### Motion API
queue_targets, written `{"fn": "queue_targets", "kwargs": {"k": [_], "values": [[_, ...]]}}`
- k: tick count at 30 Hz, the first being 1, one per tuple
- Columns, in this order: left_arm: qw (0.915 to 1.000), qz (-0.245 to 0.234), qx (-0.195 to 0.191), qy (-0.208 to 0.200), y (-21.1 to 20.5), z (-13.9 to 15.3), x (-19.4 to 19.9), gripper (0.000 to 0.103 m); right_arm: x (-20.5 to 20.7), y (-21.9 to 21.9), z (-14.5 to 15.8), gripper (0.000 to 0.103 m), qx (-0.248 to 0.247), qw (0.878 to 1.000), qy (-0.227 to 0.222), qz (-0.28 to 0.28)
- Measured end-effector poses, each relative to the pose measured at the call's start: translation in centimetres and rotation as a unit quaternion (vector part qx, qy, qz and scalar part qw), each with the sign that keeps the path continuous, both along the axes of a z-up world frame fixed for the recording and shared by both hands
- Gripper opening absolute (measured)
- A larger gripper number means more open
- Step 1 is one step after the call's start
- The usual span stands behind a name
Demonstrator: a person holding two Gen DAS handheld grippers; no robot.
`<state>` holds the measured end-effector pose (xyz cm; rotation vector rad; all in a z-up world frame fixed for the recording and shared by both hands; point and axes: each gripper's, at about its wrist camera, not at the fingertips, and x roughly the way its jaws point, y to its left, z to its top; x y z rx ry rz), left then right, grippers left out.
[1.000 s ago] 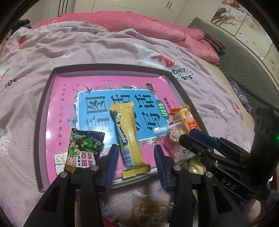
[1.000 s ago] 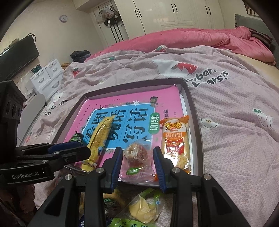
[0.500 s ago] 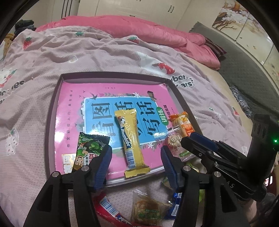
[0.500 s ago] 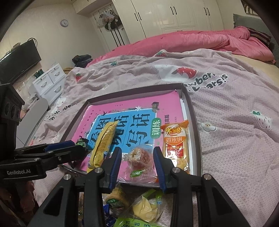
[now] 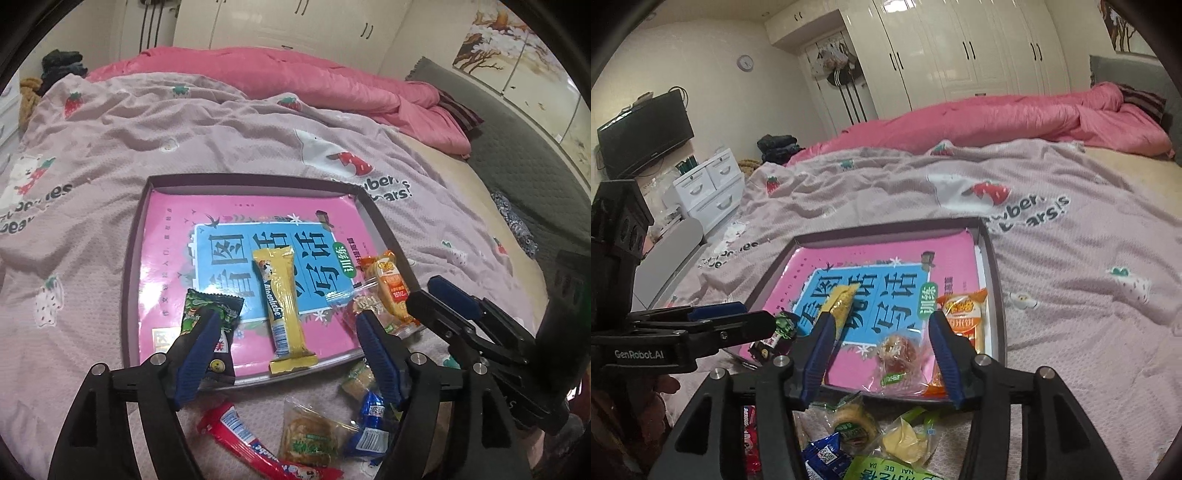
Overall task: Organize snacks
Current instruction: 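Withdraw both grippers from the tray toward the remaining snacks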
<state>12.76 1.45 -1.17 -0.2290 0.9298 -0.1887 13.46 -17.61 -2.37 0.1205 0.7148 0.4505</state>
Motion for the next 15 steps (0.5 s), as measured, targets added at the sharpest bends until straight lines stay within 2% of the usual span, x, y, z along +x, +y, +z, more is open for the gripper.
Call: {"fn": "queue_targets", "kwargs": {"k": [8, 15], "values": [[0.9999, 0.004, 0.006, -0.01, 0.2, 1.5, -1.1, 0.079, -1.8, -0.5, 2.1, 0.062, 0.0, 0.999, -0.034, -0.006], [0.9997, 0.006, 0.008, -0.02, 0.4, 2.7, -2.3, 0.079, -2.7, -0.9, 3.0, 0.063, 0.002, 0.999, -0.045, -0.014]]}}
